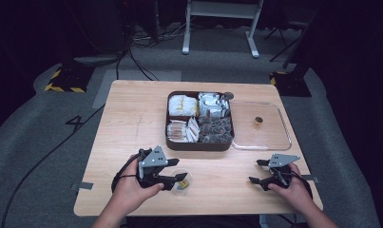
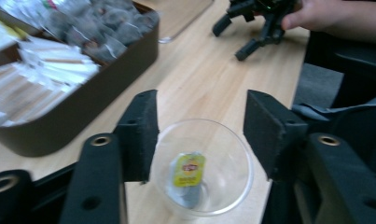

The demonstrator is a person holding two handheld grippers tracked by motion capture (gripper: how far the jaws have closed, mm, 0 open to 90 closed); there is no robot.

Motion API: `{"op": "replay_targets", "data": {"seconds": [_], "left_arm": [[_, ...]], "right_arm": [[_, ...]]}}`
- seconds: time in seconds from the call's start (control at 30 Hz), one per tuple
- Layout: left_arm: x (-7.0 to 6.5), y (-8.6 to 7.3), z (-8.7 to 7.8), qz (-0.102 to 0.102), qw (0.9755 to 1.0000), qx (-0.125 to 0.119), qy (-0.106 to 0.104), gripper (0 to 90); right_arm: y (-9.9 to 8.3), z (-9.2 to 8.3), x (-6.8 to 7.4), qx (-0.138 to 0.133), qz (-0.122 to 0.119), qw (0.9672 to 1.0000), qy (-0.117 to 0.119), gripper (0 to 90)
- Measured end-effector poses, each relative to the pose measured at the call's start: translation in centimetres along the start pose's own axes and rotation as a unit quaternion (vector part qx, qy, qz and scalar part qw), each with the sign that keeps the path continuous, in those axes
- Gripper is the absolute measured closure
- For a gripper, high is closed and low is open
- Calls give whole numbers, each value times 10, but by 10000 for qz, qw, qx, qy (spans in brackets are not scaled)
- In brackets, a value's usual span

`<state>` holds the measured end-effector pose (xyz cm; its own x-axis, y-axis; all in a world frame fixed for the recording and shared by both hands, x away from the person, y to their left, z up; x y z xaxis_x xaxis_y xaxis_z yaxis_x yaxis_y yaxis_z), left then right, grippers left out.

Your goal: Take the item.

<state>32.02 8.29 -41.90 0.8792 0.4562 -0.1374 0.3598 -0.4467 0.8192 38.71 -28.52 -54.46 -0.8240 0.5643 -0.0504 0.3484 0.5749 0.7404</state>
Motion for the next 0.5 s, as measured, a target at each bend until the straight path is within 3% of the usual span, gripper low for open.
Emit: {"op": "replay_targets", "data": {"seconds": [0.2,0.33,0.5], "left_arm": [[14,2,-17,-125,9990,-54,427,417],[21,0,-28,-160,9985,-170,501,394],[32,-10,-39,-89,9975,-97,700,350]], "right_arm": [[0,0,0,1,1,10000,2,191],[0,0,0,-4,11,10000,10,191],[0,1,0,-1,4,10000,5,191]]}}
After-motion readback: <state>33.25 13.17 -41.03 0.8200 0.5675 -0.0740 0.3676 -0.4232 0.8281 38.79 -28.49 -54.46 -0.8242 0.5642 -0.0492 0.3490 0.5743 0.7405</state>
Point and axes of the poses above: each handheld gripper's, and its own axes: z roughly forward along the jaws, y roughly out of its top, x roughly to its left, the point moved 6 cm from there along z, roughly forward along the jaws, and after that the axes turned 4 degrees about -y, right-handed, at the moved point
